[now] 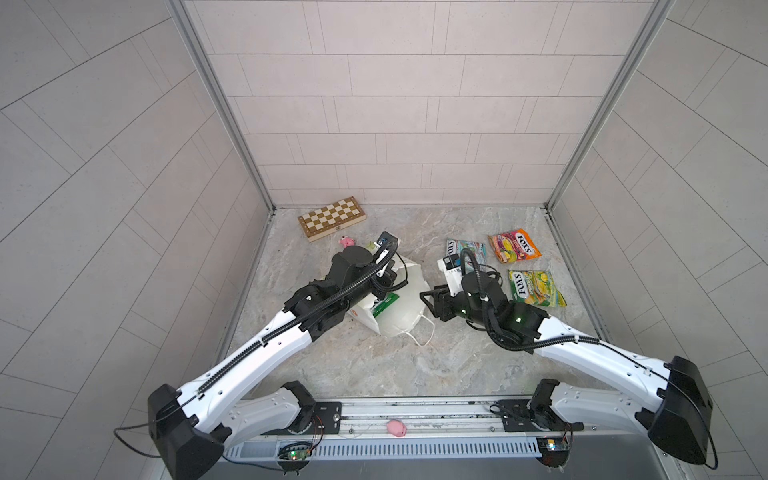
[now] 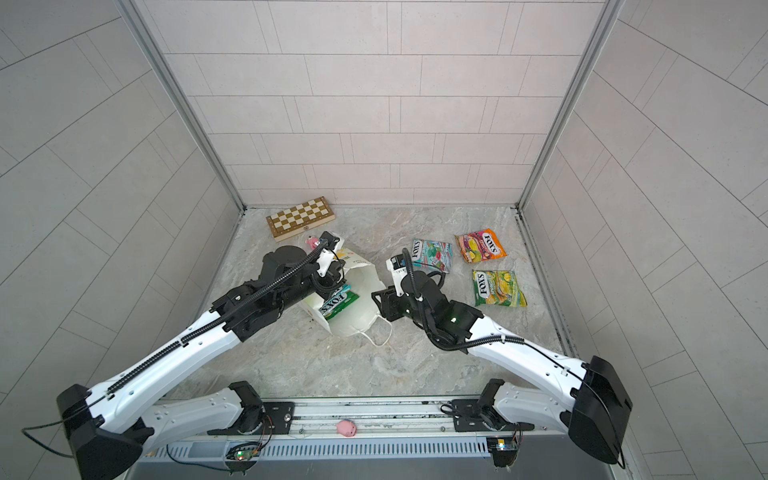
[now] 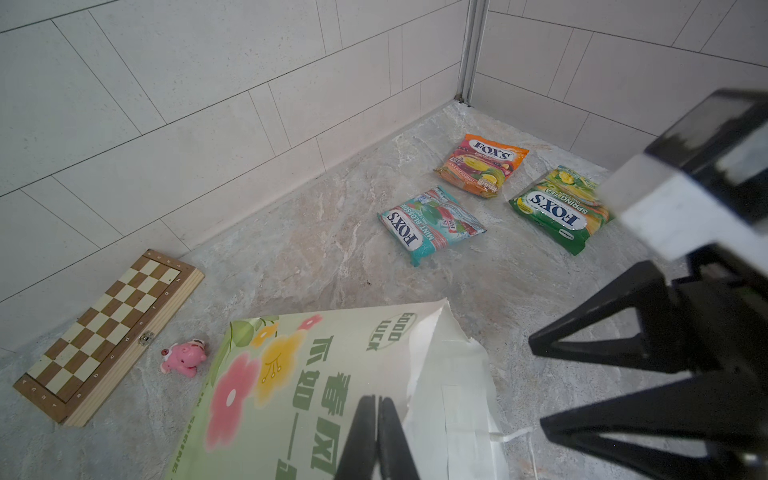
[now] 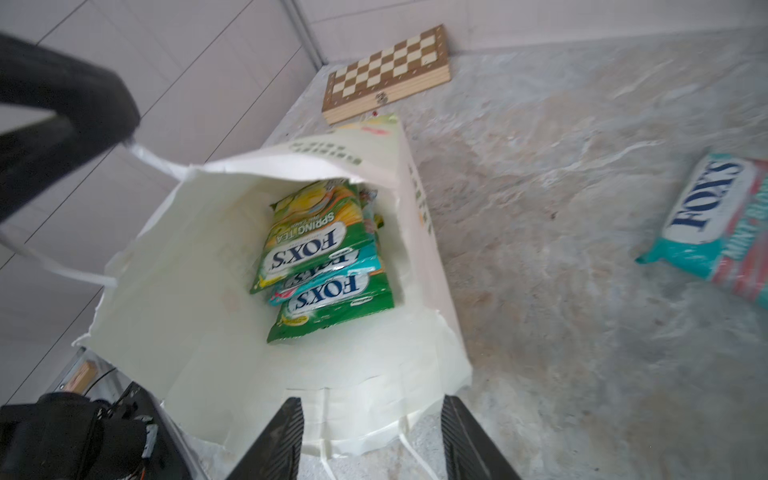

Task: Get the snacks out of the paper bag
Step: 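Reach the right gripper into the bag toward the green packs, then close the right gripper on the teal Mint Blossom pack inside the bag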

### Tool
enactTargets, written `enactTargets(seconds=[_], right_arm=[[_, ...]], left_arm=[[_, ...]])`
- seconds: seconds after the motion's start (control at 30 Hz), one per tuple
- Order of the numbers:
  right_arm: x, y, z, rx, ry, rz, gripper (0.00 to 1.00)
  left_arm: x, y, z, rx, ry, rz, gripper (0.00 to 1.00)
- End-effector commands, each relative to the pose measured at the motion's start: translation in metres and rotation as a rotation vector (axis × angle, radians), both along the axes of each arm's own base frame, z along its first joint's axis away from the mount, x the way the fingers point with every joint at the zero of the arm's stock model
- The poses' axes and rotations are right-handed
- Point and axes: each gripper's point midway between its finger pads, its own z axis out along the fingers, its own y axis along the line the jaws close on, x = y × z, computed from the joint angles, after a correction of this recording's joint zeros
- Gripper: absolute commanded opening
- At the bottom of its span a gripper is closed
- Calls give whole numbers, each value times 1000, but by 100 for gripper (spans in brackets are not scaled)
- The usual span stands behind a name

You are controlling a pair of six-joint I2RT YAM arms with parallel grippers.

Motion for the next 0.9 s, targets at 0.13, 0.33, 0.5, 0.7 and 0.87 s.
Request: enactTargets(seconds=[0.13, 0.33, 0.5, 0.7, 0.87], right_arm=[[-20, 56, -14, 68, 63, 112, 53], [-25, 94, -41, 17, 119, 142, 53], [-24, 113, -57, -2, 146, 137, 52], [5, 119, -63, 30, 167, 2, 53], [26, 126, -61, 107, 230, -111, 50]], left_arm=[[-4, 7, 11, -46, -30, 26, 0], [-1, 13, 12, -60, -31, 73, 0], [1, 12, 10, -69, -14, 84, 0], [3, 13, 8, -69, -9, 102, 0], [4, 13, 6, -73, -3, 104, 0]])
